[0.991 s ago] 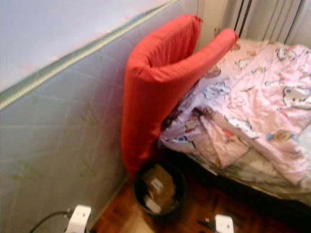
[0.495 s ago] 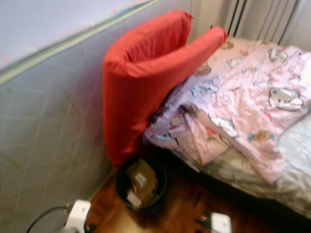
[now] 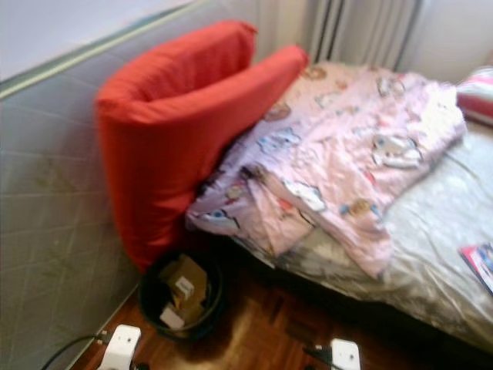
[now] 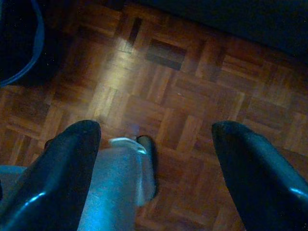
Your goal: Clean up the room
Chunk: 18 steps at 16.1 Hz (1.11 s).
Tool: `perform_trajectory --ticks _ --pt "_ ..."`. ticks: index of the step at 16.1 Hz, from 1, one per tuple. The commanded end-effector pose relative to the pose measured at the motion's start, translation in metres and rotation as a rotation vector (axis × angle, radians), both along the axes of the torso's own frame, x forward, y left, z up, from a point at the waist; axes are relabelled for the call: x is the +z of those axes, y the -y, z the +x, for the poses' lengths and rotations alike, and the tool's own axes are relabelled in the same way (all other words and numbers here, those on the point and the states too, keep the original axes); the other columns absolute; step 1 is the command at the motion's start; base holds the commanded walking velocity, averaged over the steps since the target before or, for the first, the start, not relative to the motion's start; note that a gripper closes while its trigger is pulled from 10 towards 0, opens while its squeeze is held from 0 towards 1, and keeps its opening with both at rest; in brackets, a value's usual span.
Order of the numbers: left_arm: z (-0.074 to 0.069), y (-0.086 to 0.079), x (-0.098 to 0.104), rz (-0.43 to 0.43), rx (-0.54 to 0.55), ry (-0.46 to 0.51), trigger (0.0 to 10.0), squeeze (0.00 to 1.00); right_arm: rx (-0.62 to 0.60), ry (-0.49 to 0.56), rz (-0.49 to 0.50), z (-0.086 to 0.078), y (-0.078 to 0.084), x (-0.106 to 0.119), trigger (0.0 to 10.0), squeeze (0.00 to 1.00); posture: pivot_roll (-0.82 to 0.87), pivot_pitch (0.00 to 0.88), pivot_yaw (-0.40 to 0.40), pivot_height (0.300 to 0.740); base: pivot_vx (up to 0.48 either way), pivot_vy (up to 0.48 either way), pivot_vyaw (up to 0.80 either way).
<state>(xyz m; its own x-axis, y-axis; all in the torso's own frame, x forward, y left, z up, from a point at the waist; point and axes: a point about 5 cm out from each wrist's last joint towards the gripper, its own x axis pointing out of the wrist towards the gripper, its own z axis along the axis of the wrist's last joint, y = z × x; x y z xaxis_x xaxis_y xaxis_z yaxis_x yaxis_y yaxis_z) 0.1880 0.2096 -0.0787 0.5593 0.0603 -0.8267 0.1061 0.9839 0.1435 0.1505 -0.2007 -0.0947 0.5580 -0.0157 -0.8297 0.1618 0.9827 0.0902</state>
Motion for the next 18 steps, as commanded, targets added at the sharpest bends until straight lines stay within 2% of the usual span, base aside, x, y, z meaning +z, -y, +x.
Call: perform_trajectory --ticks 1,6,17,18 --pt "-0.0038 0.0021 -0.0024 -0.003 -0.013 -0.022 10.0 0.0 -0.013 -0.003 -0.006 -0.0006 0.0005 -0.0003 10.0 0.0 -0.04 0.032 0.03 0.74 0.0 -0.251 0.0" --pt "-0.0031 0.0029 -0.0022 -0.006 -0.014 -0.019 10.0 0.0 -0.007 0.004 0.001 0.002 -0.008 -0.0005 10.0 0.0 -0.05 0.025 0.03 0.74 0.0 -0.253 0.0" --pt "-0.002 0.0041 -0.0018 -0.012 -0.016 -0.015 10.0 0.0 -0.016 0.024 0.003 0.0077 -0.0083 0.0018 10.0 0.0 -0.05 0.042 0.027 0.74 0.0 -0.256 0.0" --pt "-0.0021 0.0048 -0.002 -0.014 -0.017 -0.016 10.0 0.0 -0.006 0.017 -0.001 0.0074 -0.0086 0.0015 10.0 0.0 -0.04 0.044 0.026 0.74 0.0 -0.259 -0.77"
